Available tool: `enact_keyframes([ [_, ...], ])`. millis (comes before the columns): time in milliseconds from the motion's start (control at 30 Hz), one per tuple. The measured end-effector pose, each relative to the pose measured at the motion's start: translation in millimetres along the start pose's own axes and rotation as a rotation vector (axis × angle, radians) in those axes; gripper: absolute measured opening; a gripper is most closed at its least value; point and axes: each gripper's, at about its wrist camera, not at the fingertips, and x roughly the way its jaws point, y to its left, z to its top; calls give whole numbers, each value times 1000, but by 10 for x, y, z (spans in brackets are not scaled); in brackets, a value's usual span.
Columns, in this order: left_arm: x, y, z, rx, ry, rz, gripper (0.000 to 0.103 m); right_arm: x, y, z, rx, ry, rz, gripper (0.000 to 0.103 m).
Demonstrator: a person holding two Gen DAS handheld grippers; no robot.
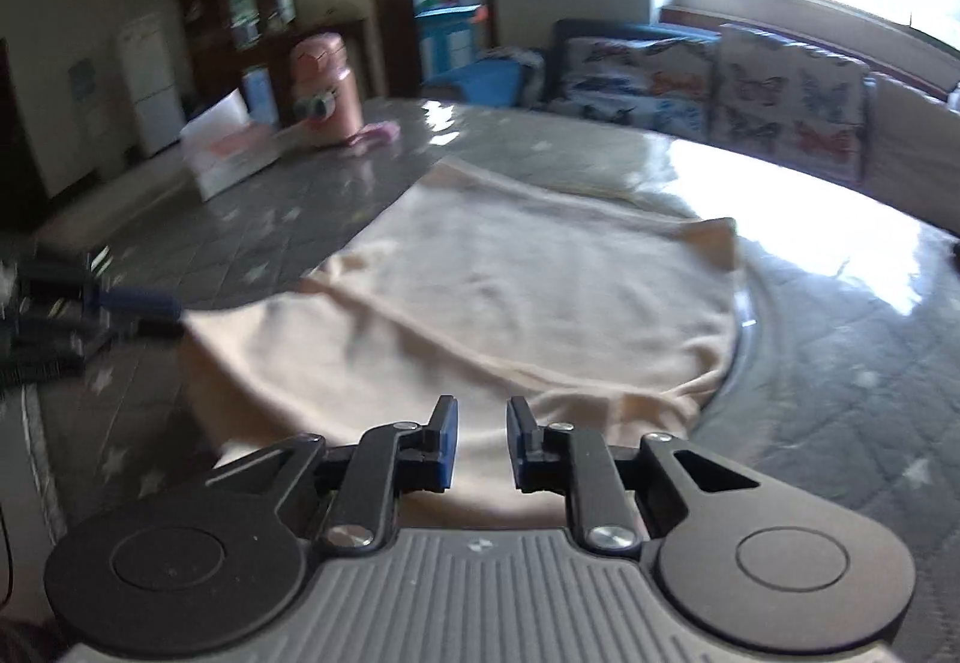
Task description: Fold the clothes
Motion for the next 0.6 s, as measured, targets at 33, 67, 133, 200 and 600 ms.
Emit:
enact_keyframes([
  [33, -15, 3, 17, 0, -5, 2, 11, 13, 42, -7, -13, 5, 14, 18],
  [67, -9, 6, 28, -2, -5, 2, 11, 27, 76, -17, -25, 11, 24, 18],
  [133, 13, 7, 51, -8, -5, -3, 11, 56, 45, -77, -30, 33, -3, 18],
  [200, 69, -30, 89, -13, -9, -24, 11, 26, -26, -81, -11, 31, -18, 18],
  [600, 662, -250, 175, 30, 56, -67, 11, 188, -296, 34, 69, -4, -62, 19],
])
